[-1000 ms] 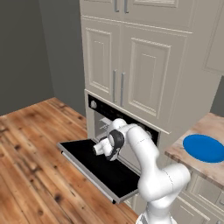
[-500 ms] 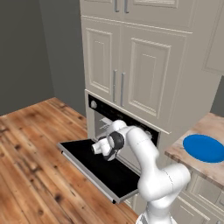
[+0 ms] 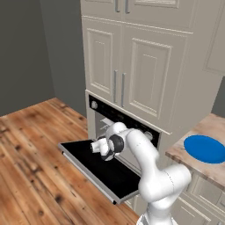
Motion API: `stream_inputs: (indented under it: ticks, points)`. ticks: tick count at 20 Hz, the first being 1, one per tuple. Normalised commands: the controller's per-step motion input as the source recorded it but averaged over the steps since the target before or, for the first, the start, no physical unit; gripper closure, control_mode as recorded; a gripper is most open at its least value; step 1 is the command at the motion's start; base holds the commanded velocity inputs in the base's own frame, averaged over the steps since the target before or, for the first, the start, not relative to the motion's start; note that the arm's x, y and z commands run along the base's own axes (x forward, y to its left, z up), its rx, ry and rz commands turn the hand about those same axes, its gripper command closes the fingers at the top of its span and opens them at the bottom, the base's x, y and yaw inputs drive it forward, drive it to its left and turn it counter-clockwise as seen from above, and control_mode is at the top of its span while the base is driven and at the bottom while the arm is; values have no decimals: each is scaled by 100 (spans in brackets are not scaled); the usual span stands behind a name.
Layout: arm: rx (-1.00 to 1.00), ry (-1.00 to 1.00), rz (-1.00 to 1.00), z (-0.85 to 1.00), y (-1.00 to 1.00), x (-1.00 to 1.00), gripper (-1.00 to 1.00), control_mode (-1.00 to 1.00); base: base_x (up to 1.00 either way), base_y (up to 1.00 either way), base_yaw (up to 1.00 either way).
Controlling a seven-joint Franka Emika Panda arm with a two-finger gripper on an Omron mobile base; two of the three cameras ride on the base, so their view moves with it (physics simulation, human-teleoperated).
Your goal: Take the baked cake out of the oven and place it on the plate for cooling. Then close the oven door.
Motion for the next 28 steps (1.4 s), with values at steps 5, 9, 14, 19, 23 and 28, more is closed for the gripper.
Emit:
stream_inputs:
  ticks: [5, 9, 14, 19, 23, 28]
  points:
    - [2, 20, 0, -23, 0, 2, 100, -100, 0, 0, 0]
    - [1, -1, 0, 0, 0, -25, 100, -100, 0, 0, 0]
    - [0, -17, 0, 11, 0, -47, 100, -100, 0, 0, 0]
    - [0, -22, 0, 12, 0, -27, 100, -100, 0, 0, 0]
    - [0, -10, 0, 2, 0, -10, 100, -100, 0, 0, 0]
    - [0, 0, 0, 0, 0, 0, 100, -100, 0, 0, 0]
